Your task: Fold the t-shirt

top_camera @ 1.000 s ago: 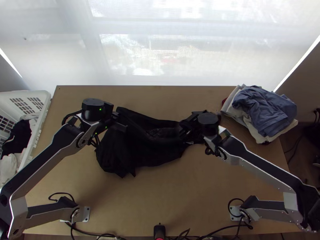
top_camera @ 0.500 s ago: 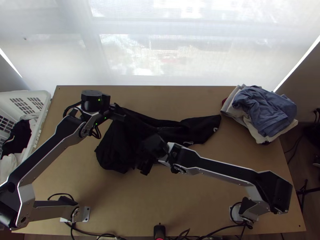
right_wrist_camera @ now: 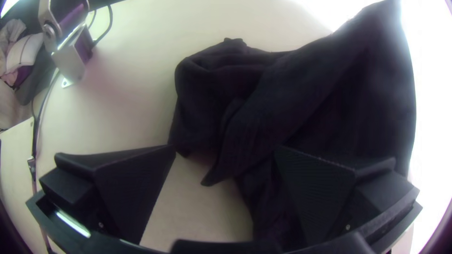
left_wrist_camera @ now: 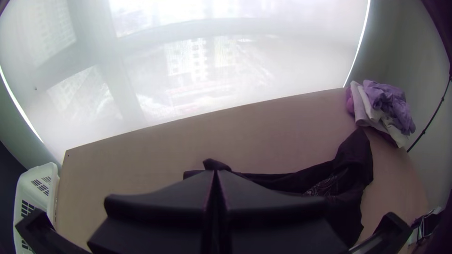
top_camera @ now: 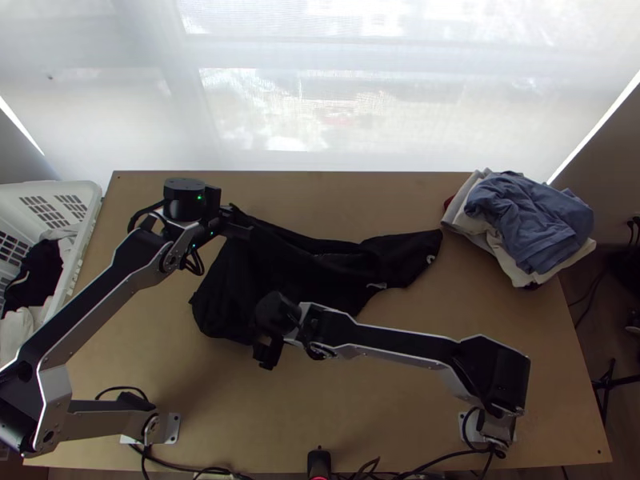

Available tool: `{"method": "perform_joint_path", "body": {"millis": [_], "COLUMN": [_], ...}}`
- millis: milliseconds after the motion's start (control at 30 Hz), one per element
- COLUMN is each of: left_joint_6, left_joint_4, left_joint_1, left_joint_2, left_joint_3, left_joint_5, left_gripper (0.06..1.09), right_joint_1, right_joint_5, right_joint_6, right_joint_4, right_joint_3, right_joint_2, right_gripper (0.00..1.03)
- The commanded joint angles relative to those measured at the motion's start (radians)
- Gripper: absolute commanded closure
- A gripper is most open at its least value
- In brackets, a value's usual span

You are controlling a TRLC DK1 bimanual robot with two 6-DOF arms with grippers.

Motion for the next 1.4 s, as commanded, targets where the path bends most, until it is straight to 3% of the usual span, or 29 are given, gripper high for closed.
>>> {"method": "perform_joint_path", "body": {"millis": [0,100,233,367,733,1000,1067,1133,1367], "left_joint_6": [-0.008,-0.018,-0.019,-0.019,-0.018,-0.018,-0.015,-0.008,-0.001], "left_joint_4": [-0.010,-0.018,-0.021,-0.027,-0.029,-0.024,-0.027,-0.039,-0.128], "left_joint_1": [-0.001,-0.001,-0.001,-0.003,0.005,-0.033,-0.058,-0.079,-0.141], "left_joint_2": [-0.016,-0.033,-0.056,-0.075,-0.089,-0.068,-0.059,-0.046,0.007], "left_joint_3": [0.001,-0.006,-0.024,-0.027,-0.047,-0.052,-0.052,-0.052,-0.055], "left_joint_5": [0.001,0.001,0.001,0.002,0.002,0.007,0.007,0.024,0.028], "left_gripper": [1.05,1.05,1.05,1.05,1.05,1.05,0.96,0.81,0.49], "right_joint_1": [0.004,-0.002,-0.011,-0.033,-0.192,-0.370,-0.407,-0.446,-0.564], "right_joint_5": [0.000,0.000,0.003,0.026,0.050,0.050,0.050,0.050,0.052], "right_joint_6": [0.001,0.001,-0.029,-0.047,-0.058,-0.062,-0.064,-0.062,-0.093], "right_joint_4": [0.002,0.004,0.004,0.004,-0.013,-0.131,-0.177,-0.229,-0.338], "right_joint_3": [0.041,0.066,0.072,0.058,-0.106,-0.276,-0.313,-0.339,-0.436], "right_joint_2": [0.090,0.111,0.114,0.113,-0.154,-0.441,-0.511,-0.581,-0.835], "right_gripper": [0.10,0.29,0.69,1.00,1.00,1.00,1.00,1.00,1.00]}}
